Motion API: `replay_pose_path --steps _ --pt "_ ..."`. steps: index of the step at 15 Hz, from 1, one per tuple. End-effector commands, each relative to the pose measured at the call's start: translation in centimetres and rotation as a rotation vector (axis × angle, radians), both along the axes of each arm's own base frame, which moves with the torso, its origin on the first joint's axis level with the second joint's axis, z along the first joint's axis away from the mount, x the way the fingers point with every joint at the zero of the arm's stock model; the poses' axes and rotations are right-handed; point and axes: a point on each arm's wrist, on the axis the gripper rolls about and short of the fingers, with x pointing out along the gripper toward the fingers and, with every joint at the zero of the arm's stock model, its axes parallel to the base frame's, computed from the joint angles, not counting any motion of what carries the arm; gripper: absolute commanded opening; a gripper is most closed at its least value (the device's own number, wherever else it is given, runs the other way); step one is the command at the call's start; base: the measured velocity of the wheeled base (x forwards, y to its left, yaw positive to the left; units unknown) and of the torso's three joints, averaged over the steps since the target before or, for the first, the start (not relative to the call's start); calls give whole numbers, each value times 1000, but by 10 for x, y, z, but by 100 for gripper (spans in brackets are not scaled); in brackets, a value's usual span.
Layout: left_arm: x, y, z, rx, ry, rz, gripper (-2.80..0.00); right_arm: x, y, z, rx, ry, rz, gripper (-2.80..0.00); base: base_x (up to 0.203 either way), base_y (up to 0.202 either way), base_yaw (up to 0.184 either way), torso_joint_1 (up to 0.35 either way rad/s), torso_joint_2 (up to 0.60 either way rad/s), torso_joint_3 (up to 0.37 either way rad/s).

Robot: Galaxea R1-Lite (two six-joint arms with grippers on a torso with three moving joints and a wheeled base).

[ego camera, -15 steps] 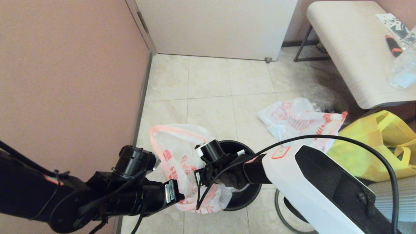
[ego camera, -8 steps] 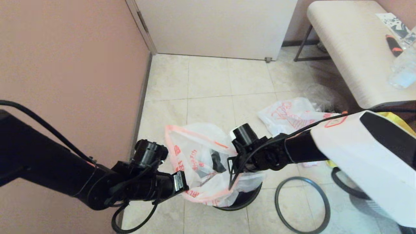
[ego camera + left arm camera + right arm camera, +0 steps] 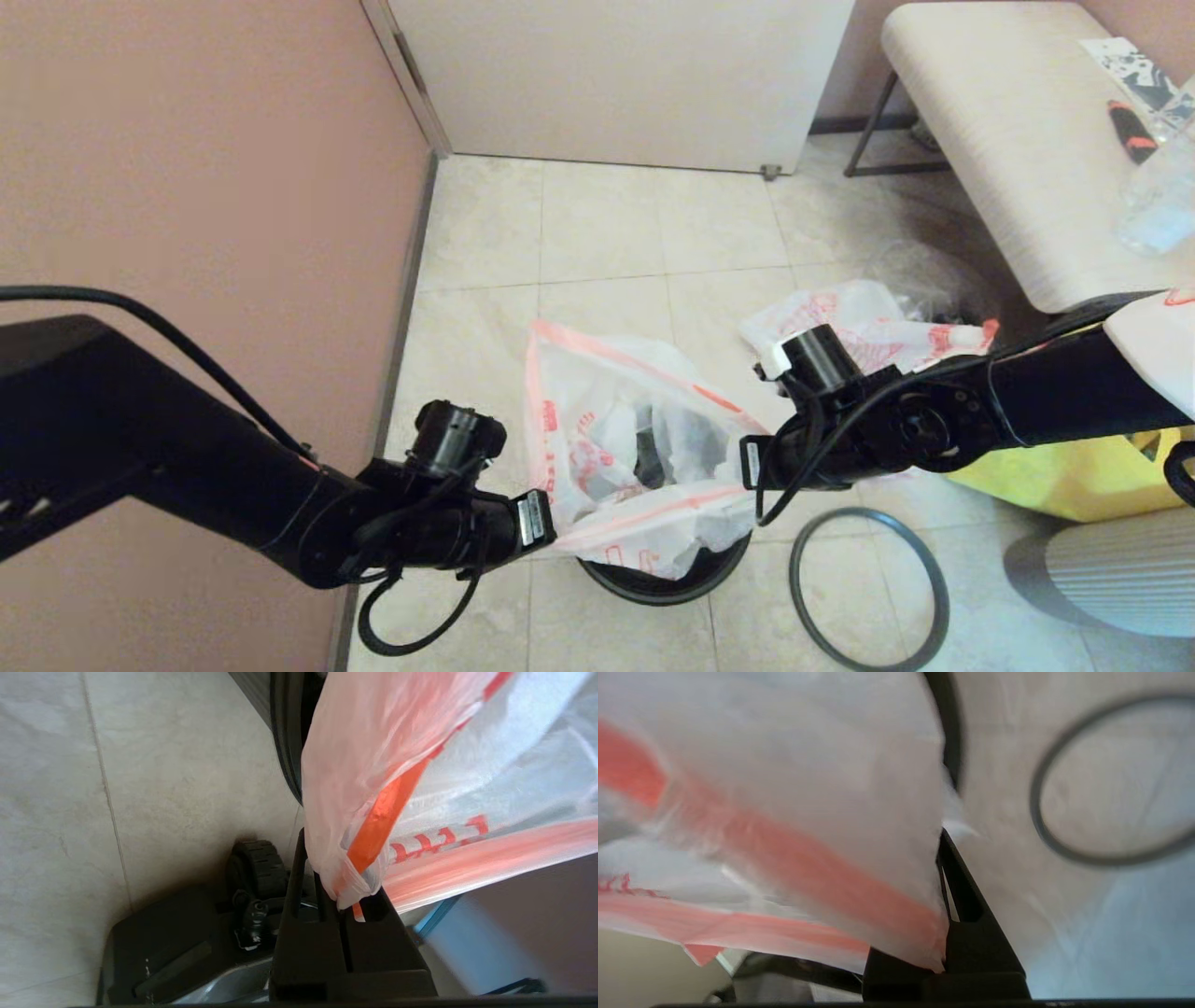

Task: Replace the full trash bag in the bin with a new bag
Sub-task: Put the new garbage bag on the trash can

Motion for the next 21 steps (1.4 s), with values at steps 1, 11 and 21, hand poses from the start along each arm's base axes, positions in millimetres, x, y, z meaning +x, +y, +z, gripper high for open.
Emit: replay_pose_path --steps 1,11,21 --pt "10 -6 -23 38 52 -2 -280 3 -14 -22 -37 62 -40 -280 0 0 0 0 0 0" --pt "-13 -20 -54 178 126 -74 -280 -30 0 -82 -168 183 12 -280 0 0 0 0 0 0" --pt "-1 -43 -81 442 143 -56 -280 18 36 -126 -225 45 -1 -280 0 0 0 0 0 0"
